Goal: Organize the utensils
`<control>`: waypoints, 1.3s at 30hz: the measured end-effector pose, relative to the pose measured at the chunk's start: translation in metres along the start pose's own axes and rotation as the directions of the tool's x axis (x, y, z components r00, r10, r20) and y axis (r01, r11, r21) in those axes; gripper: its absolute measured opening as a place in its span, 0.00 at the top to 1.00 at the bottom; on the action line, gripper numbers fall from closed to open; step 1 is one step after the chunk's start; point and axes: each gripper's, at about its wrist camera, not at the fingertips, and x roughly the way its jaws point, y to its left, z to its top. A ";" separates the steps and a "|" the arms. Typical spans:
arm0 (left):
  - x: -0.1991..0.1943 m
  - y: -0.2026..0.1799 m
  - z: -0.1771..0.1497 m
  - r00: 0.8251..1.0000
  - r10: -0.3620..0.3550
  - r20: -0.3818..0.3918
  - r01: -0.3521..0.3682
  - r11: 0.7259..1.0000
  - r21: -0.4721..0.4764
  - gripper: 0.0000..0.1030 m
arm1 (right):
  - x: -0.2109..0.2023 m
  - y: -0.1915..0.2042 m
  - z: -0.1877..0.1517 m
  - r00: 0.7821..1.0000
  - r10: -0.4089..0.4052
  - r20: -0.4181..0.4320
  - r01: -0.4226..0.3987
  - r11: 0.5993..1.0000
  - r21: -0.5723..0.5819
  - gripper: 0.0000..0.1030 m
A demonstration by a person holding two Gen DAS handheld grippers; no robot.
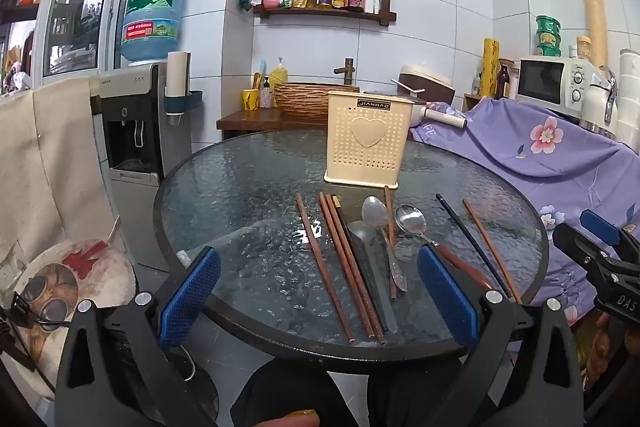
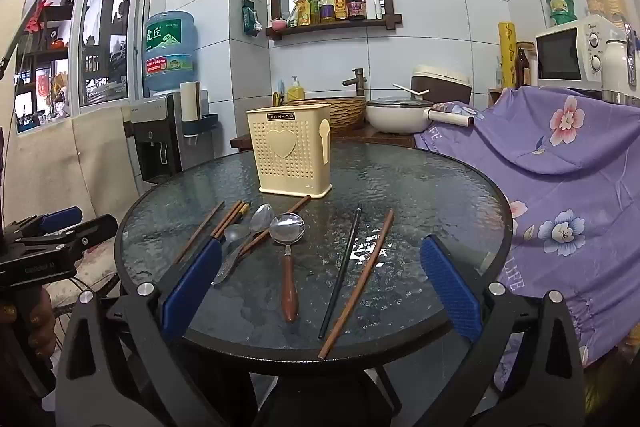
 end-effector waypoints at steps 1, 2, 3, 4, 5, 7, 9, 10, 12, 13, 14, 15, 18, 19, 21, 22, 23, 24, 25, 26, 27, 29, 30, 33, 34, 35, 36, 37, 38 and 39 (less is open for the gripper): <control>0.000 0.000 0.000 1.000 -0.001 -0.001 0.001 1.000 0.000 0.06 | 0.000 0.000 0.000 1.000 0.001 0.000 -0.001 1.000 0.001 0.05; 0.000 0.000 0.000 1.000 -0.003 -0.002 0.003 1.000 0.000 0.06 | 0.000 -0.001 -0.001 1.000 0.002 0.000 -0.002 1.000 0.002 0.05; 0.000 0.001 0.000 1.000 -0.004 -0.003 0.004 1.000 0.002 0.06 | 0.000 -0.001 -0.001 1.000 0.002 0.000 -0.002 1.000 0.003 0.05; 0.001 0.001 0.000 1.000 -0.004 -0.004 0.004 1.000 0.003 0.06 | -0.001 -0.002 -0.001 1.000 0.003 0.001 -0.003 1.000 0.004 0.05; -0.001 -0.001 -0.001 1.000 0.008 0.010 -0.008 1.000 0.005 0.06 | -0.001 -0.003 -0.002 1.000 0.005 0.000 -0.005 1.000 0.005 0.05; -0.002 0.000 -0.002 1.000 0.005 0.009 -0.005 1.000 0.003 0.06 | 0.003 0.001 -0.002 1.000 0.002 -0.008 -0.002 1.000 -0.002 0.05; -0.002 -0.002 0.000 1.000 0.007 0.011 -0.007 1.000 0.005 0.06 | 0.002 0.003 -0.001 1.000 0.001 -0.006 -0.001 1.000 -0.003 0.05; -0.002 -0.002 0.000 1.000 0.005 0.012 -0.005 1.000 0.003 0.06 | 0.004 0.001 -0.004 1.000 -0.001 -0.011 0.001 1.000 -0.003 0.05; -0.003 -0.002 0.001 1.000 0.004 0.010 -0.004 1.000 0.004 0.06 | 0.005 0.002 -0.004 1.000 -0.003 -0.012 0.003 1.000 -0.002 0.05; -0.003 -0.002 0.001 1.000 0.005 0.009 -0.005 1.000 0.006 0.06 | 0.006 0.002 -0.004 1.000 -0.002 -0.013 0.002 1.000 -0.001 0.05; -0.003 -0.003 0.001 1.000 0.007 0.008 -0.007 1.000 0.008 0.06 | 0.003 -0.001 -0.004 1.000 0.000 -0.013 0.000 1.000 0.003 0.05; -0.002 -0.003 0.000 1.000 0.005 0.008 -0.006 1.000 0.012 0.06 | 0.004 -0.001 -0.004 1.000 0.001 -0.015 -0.001 1.000 0.004 0.05; -0.002 -0.004 0.000 1.000 0.009 0.010 -0.009 1.000 0.015 0.06 | 0.004 -0.001 -0.003 1.000 0.002 -0.015 -0.002 1.000 0.004 0.05; -0.002 -0.004 0.000 1.000 0.010 0.009 -0.010 1.000 0.014 0.06 | 0.005 -0.001 -0.004 1.000 0.003 -0.016 -0.003 1.000 0.004 0.05; -0.001 -0.003 0.000 1.000 0.009 0.006 -0.009 1.000 0.011 0.06 | 0.005 0.000 -0.003 1.000 0.003 -0.018 -0.003 1.000 0.002 0.05; -0.001 -0.002 0.000 1.000 0.008 0.006 -0.008 1.000 0.008 0.06 | 0.005 0.000 -0.003 1.000 0.004 -0.018 -0.004 1.000 0.002 0.05; -0.001 -0.002 0.000 1.000 0.008 0.005 -0.008 1.000 0.007 0.06 | 0.004 0.000 -0.003 1.000 0.004 -0.017 -0.004 1.000 0.003 0.05; -0.001 -0.002 0.000 1.000 0.008 0.004 -0.008 1.000 0.007 0.06 | 0.004 -0.001 -0.003 1.000 0.003 -0.017 -0.003 1.000 0.003 0.05; 0.000 -0.002 0.000 1.000 0.008 0.005 -0.008 1.000 0.007 0.06 | 0.003 -0.001 -0.004 1.000 0.004 -0.016 -0.003 1.000 0.004 0.05; -0.001 -0.002 0.000 1.000 0.008 0.007 -0.008 1.000 0.008 0.06 | 0.003 -0.001 -0.004 1.000 0.004 -0.016 -0.004 1.000 0.005 0.05; -0.001 -0.002 0.000 1.000 0.008 0.008 -0.008 1.000 0.007 0.06 | 0.003 0.000 -0.003 1.000 0.004 -0.017 -0.004 1.000 0.004 0.05; 0.000 -0.003 -0.001 1.000 0.005 0.008 -0.005 1.000 0.008 0.06 | 0.003 0.000 -0.004 1.000 0.004 -0.017 -0.004 1.000 0.004 0.05; 0.000 -0.003 -0.001 1.000 0.005 0.007 -0.005 1.000 0.010 0.06 | 0.003 0.000 -0.004 1.000 0.004 -0.017 -0.004 1.000 0.004 0.05; 0.000 -0.003 -0.001 1.000 0.005 0.007 -0.005 1.000 0.012 0.06 | 0.003 0.000 -0.003 1.000 0.004 -0.017 -0.004 1.000 0.005 0.05; 0.000 -0.003 -0.001 1.000 0.005 0.007 -0.005 1.000 0.012 0.06 | 0.003 0.000 -0.003 1.000 0.004 -0.017 -0.004 1.000 0.004 0.05; 0.000 -0.004 -0.001 1.000 0.007 0.008 -0.007 1.000 0.011 0.06 | 0.003 0.000 -0.003 1.000 0.003 -0.017 -0.003 1.000 0.003 0.05; 0.000 -0.004 -0.001 1.000 0.007 0.009 -0.007 1.000 0.011 0.06 | 0.003 0.000 -0.003 1.000 0.004 -0.017 -0.004 1.000 0.004 0.05; 0.000 -0.003 -0.001 1.000 0.005 0.008 -0.005 1.000 0.011 0.06 | 0.003 0.000 -0.003 1.000 0.005 -0.017 -0.005 1.000 0.004 0.05; 0.000 -0.003 -0.001 1.000 0.006 0.009 -0.006 1.000 0.011 0.06 | 0.003 0.000 -0.003 1.000 0.005 -0.018 -0.005 1.000 0.005 0.05; 0.000 -0.004 -0.001 1.000 0.008 0.009 -0.008 1.000 0.012 0.06 | 0.003 0.000 -0.003 1.000 0.005 -0.018 -0.005 1.000 0.005 0.05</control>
